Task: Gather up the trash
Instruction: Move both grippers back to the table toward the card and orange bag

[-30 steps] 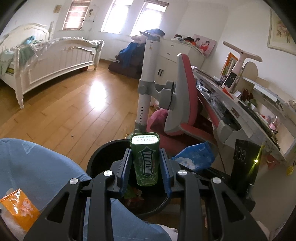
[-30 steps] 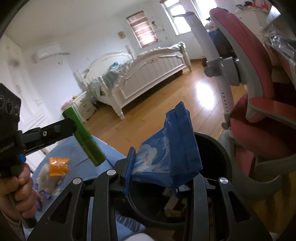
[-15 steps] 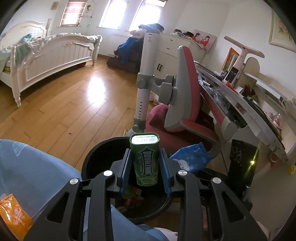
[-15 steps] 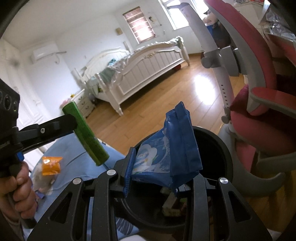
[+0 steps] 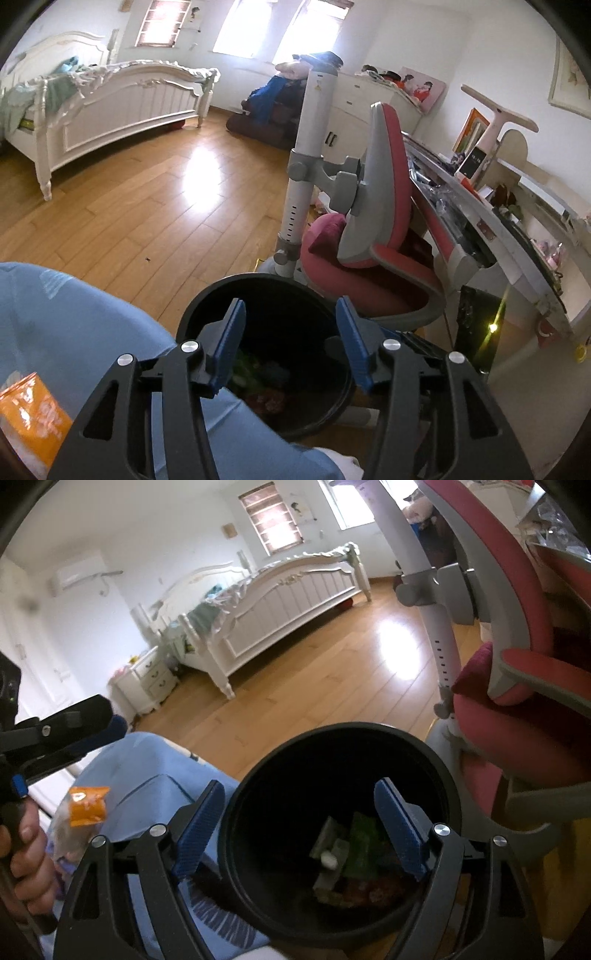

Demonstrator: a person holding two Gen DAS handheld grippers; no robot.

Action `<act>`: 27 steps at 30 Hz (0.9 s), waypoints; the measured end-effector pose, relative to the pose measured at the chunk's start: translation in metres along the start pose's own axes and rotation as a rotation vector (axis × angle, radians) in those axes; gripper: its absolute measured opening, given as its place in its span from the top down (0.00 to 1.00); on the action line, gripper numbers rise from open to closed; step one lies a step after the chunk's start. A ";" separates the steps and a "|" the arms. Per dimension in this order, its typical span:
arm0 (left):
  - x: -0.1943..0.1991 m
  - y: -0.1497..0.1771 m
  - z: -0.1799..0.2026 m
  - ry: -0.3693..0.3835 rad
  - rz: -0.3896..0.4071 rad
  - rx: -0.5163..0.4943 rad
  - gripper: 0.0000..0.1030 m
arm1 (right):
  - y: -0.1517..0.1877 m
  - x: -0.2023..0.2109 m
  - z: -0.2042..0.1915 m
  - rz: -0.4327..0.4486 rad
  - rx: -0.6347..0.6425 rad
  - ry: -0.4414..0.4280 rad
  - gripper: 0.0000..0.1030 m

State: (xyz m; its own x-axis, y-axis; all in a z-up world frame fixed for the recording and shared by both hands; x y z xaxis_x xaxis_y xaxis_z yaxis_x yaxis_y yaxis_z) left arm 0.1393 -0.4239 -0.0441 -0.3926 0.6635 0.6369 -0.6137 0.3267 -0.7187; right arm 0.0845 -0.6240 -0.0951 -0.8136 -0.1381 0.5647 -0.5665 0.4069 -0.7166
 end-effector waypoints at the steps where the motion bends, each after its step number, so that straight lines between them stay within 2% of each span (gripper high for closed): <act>1: 0.006 0.002 -0.001 -0.001 0.005 0.002 0.49 | 0.001 0.001 -0.003 -0.001 -0.001 -0.003 0.20; 3: 0.018 0.006 -0.003 -0.010 0.016 0.007 0.38 | 0.004 0.004 -0.010 -0.006 -0.001 -0.017 0.20; 4: 0.025 0.008 -0.006 -0.016 0.024 0.010 0.37 | 0.005 0.005 -0.014 -0.009 0.001 -0.023 0.20; 8: 0.058 0.021 -0.023 -0.057 0.046 0.029 0.36 | 0.010 0.007 -0.040 -0.025 0.024 -0.054 0.20; 14: 0.115 0.053 -0.081 -0.170 0.077 0.124 0.36 | 0.022 0.001 -0.104 -0.073 0.101 -0.133 0.20; 18: 0.157 0.079 -0.137 -0.274 0.101 0.212 0.36 | 0.031 -0.009 -0.152 -0.117 0.151 -0.192 0.20; 22: 0.196 0.104 -0.202 -0.433 0.111 0.309 0.36 | 0.039 -0.022 -0.202 -0.159 0.203 -0.245 0.20; 23: 0.202 0.111 -0.217 -0.477 0.099 0.328 0.36 | 0.041 -0.027 -0.217 -0.174 0.218 -0.262 0.20; 24: 0.207 0.117 -0.232 -0.513 0.082 0.345 0.36 | 0.042 -0.031 -0.226 -0.187 0.226 -0.272 0.16; 27: 0.210 0.138 -0.266 -0.565 0.023 0.404 0.36 | 0.039 -0.048 -0.256 -0.227 0.247 -0.311 0.13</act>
State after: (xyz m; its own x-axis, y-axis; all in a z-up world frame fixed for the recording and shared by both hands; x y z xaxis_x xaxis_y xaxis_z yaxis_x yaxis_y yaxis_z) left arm 0.1544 -0.0601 -0.0835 -0.6378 0.1795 0.7490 -0.7647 -0.0318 -0.6436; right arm 0.1344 -0.3706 -0.0456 -0.6445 -0.4787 0.5962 -0.7186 0.1131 -0.6861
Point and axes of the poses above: each gripper's, at about its wrist camera, not at the fingertips, and x roughly against the way its jaws point, z to its right, y to its underside, the point moved 7 cm from there along -x, roughly the way its jaws point, and after that the axes turned 5 degrees about -y, right-handed, at the moved point
